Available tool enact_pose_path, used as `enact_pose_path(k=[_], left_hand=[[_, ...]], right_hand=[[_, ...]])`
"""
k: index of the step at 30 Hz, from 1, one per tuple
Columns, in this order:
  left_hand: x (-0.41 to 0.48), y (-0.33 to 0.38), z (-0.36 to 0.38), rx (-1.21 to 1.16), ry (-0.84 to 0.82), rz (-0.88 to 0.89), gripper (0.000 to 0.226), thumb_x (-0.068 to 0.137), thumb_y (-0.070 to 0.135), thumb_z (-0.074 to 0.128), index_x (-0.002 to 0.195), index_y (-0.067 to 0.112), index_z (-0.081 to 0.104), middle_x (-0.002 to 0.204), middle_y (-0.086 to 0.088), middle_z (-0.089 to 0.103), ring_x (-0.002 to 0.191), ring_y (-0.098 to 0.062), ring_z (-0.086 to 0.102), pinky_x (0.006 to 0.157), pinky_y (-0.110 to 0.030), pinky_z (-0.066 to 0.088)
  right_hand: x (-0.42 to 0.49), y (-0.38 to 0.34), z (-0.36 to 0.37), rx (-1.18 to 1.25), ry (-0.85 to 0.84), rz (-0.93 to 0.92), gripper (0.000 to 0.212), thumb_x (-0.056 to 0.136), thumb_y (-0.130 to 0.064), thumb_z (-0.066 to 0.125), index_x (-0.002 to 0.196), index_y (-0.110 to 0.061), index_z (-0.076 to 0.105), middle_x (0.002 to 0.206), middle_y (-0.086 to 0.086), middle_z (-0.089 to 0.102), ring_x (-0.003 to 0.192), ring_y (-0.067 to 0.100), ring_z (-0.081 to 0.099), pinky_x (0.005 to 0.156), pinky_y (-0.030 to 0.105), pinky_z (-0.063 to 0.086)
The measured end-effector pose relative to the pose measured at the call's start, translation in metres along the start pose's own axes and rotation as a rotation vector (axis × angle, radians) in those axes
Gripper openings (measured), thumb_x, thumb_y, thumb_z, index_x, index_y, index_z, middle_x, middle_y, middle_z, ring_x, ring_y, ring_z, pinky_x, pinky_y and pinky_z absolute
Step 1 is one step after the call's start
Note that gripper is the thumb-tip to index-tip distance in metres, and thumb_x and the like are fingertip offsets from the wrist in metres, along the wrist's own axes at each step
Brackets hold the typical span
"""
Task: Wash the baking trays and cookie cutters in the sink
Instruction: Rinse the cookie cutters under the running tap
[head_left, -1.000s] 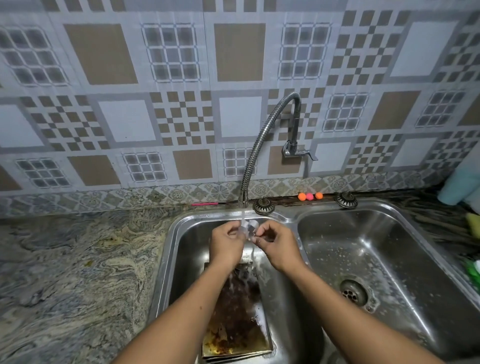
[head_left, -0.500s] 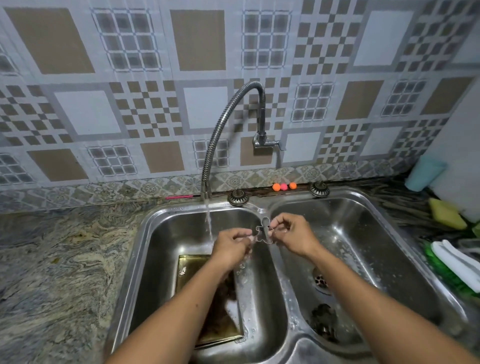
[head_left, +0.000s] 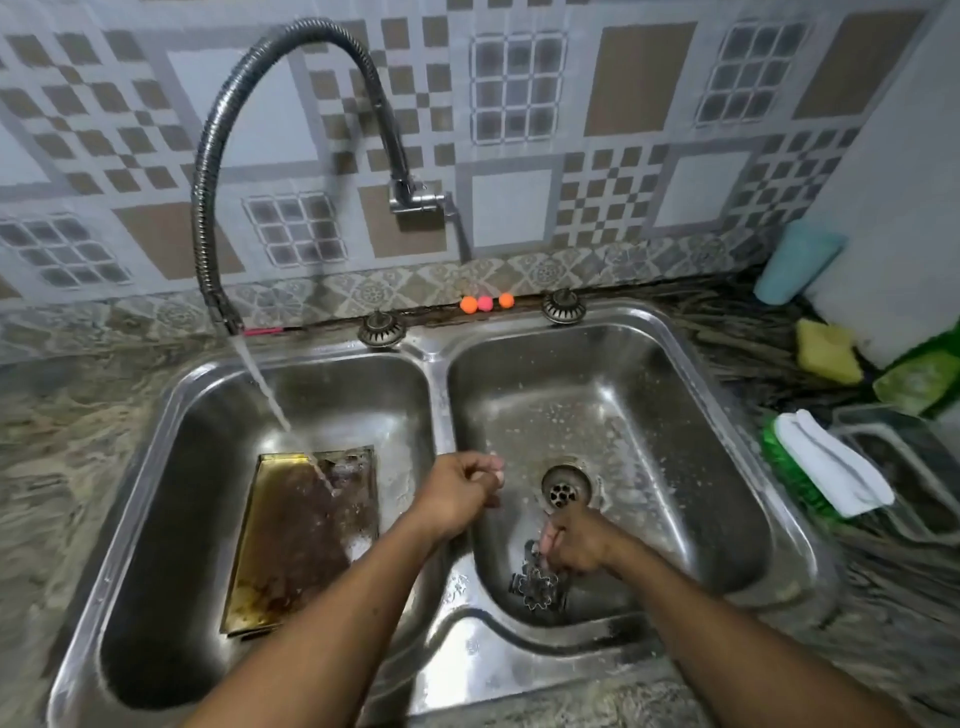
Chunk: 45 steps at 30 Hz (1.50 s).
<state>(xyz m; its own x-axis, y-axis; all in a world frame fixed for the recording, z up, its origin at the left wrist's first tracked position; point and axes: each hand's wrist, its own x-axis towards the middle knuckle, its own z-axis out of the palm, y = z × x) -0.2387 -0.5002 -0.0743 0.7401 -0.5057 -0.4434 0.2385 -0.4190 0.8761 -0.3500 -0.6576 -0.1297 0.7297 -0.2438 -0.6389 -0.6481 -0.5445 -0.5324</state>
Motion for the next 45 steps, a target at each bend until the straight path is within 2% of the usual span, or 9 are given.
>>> enact_pose_path(k=[5, 11, 15, 20, 26, 29, 38, 42, 45], left_hand=[[0.0, 0.0, 0.018, -0.033, 0.014, -0.053, 0.02, 0.096, 0.006, 0.063, 0.114, 0.0, 0.068, 0.113, -0.014, 0.07, 0.1, -0.032, 0.07, 0.086, -0.035, 0.061], [0.004, 0.001, 0.018, -0.03, 0.025, -0.047, 0.013, 0.095, 0.009, 0.066, 0.107, 0.008, 0.071, 0.104, -0.012, 0.073, 0.095, -0.03, 0.073, 0.093, -0.053, 0.056], [0.002, 0.008, 0.003, -0.064, 0.042, 0.001, 0.015, 0.095, 0.005, 0.065, 0.109, 0.002, 0.071, 0.101, -0.016, 0.072, 0.082, -0.022, 0.068, 0.085, -0.043, 0.061], [-0.009, 0.012, -0.042, -0.079, 0.091, 0.032, 0.013, 0.096, 0.007, 0.063, 0.104, 0.011, 0.072, 0.088, -0.005, 0.07, 0.074, -0.015, 0.064, 0.059, -0.019, 0.051], [-0.016, -0.018, -0.129, -0.099, 0.192, -0.031, 0.014, 0.095, 0.006, 0.065, 0.09, 0.015, 0.075, 0.08, -0.008, 0.071, 0.066, -0.02, 0.063, 0.064, -0.032, 0.052], [-0.017, -0.043, -0.173, -0.046, 0.243, -0.058, 0.015, 0.096, 0.008, 0.063, 0.089, 0.016, 0.073, 0.074, -0.003, 0.069, 0.062, -0.017, 0.062, 0.056, -0.025, 0.046], [0.001, -0.107, -0.248, -0.114, 0.235, -0.193, 0.011, 0.096, 0.011, 0.063, 0.096, 0.02, 0.07, 0.096, -0.008, 0.072, 0.07, -0.018, 0.067, 0.052, -0.023, 0.043], [0.013, -0.128, -0.258, -0.12, 0.185, -0.203, 0.011, 0.095, 0.012, 0.063, 0.103, 0.016, 0.069, 0.095, -0.009, 0.072, 0.069, -0.016, 0.065, 0.053, -0.025, 0.045], [0.019, -0.137, -0.26, -0.116, 0.166, -0.218, 0.012, 0.095, 0.014, 0.064, 0.105, 0.017, 0.069, 0.098, -0.008, 0.073, 0.074, -0.018, 0.068, 0.053, -0.026, 0.047]], right_hand=[[0.009, 0.022, 0.013, -0.036, -0.047, -0.003, 0.03, 0.077, 0.004, 0.076, 0.064, -0.02, 0.064, 0.071, 0.0, 0.07, 0.06, 0.01, 0.063, 0.054, 0.02, 0.051], [0.008, 0.011, 0.0, -0.108, -0.072, -0.087, 0.016, 0.077, -0.012, 0.077, 0.072, -0.023, 0.068, 0.071, -0.009, 0.067, 0.068, 0.007, 0.063, 0.061, 0.019, 0.05], [0.009, -0.011, -0.016, -0.197, -0.038, -0.087, 0.011, 0.077, -0.021, 0.074, 0.072, -0.017, 0.065, 0.074, 0.001, 0.069, 0.08, 0.021, 0.069, 0.069, 0.031, 0.053], [0.008, -0.069, -0.029, -0.143, 0.124, -0.145, 0.012, 0.082, -0.021, 0.073, 0.077, -0.013, 0.064, 0.061, -0.003, 0.061, 0.054, 0.014, 0.06, 0.056, 0.025, 0.048], [0.034, -0.157, 0.003, -0.021, 0.207, -0.229, 0.013, 0.078, -0.023, 0.066, 0.072, -0.011, 0.066, 0.065, -0.002, 0.069, 0.067, 0.015, 0.066, 0.072, 0.031, 0.056], [0.05, -0.2, 0.038, -0.014, 0.212, -0.249, 0.016, 0.078, -0.024, 0.066, 0.066, -0.014, 0.062, 0.067, -0.002, 0.068, 0.075, 0.018, 0.067, 0.08, 0.035, 0.058], [0.109, -0.257, 0.126, -0.173, 0.206, -0.161, 0.003, 0.084, -0.023, 0.065, 0.081, -0.023, 0.062, 0.106, 0.009, 0.069, 0.1, 0.029, 0.065, 0.087, 0.039, 0.056], [0.135, -0.252, 0.141, -0.432, 0.202, -0.096, 0.041, 0.09, -0.034, 0.059, 0.13, -0.028, 0.056, 0.143, 0.004, 0.049, 0.13, 0.033, 0.041, 0.105, 0.047, 0.04], [0.145, -0.247, 0.149, -0.526, 0.257, -0.109, 0.051, 0.088, -0.037, 0.067, 0.136, -0.029, 0.052, 0.147, 0.002, 0.047, 0.131, 0.031, 0.037, 0.106, 0.048, 0.035]])
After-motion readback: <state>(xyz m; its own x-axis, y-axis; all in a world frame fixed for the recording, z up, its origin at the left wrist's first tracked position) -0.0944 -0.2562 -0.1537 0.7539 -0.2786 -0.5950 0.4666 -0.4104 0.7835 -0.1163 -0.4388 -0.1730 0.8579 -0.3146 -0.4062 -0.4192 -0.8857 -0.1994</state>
